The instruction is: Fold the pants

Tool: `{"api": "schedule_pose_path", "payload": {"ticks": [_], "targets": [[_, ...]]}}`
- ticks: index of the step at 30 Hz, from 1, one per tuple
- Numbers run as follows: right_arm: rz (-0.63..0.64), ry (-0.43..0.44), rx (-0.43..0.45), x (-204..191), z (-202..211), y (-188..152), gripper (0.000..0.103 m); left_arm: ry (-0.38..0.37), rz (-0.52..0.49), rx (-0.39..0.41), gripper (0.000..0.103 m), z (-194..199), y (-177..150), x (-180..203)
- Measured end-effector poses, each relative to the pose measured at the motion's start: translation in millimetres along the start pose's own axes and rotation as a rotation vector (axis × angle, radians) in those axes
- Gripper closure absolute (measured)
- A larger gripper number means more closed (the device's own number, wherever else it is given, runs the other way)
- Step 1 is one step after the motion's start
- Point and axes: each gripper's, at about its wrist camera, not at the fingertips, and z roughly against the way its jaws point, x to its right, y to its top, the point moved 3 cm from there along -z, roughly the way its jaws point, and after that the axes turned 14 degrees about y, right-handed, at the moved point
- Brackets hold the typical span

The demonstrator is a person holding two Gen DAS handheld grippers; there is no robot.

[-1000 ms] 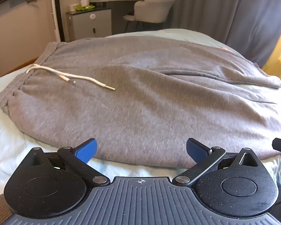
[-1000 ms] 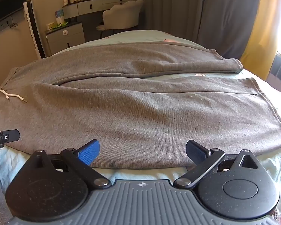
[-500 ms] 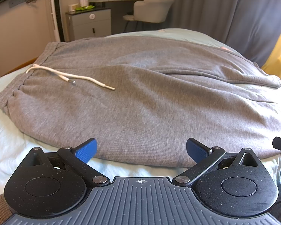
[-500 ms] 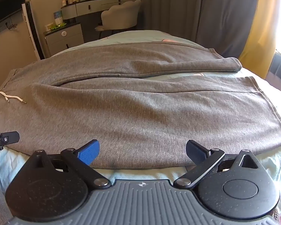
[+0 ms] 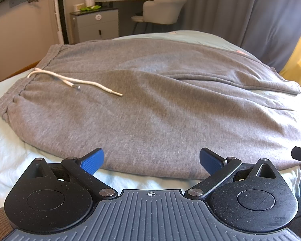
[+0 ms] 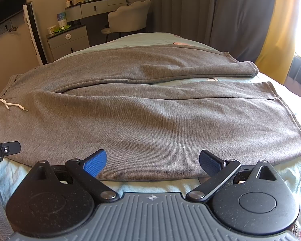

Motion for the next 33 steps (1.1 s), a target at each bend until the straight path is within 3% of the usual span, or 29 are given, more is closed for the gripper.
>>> {"api": "schedule_pose_path", "payload": {"ticks": [33], "targets": [[-0.004, -0.004, 0.004, 0.0, 1.6, 0.1, 0.004, -0.003, 0.002, -0.005, 0.000, -1.4, -0.5, 0.3]]}}
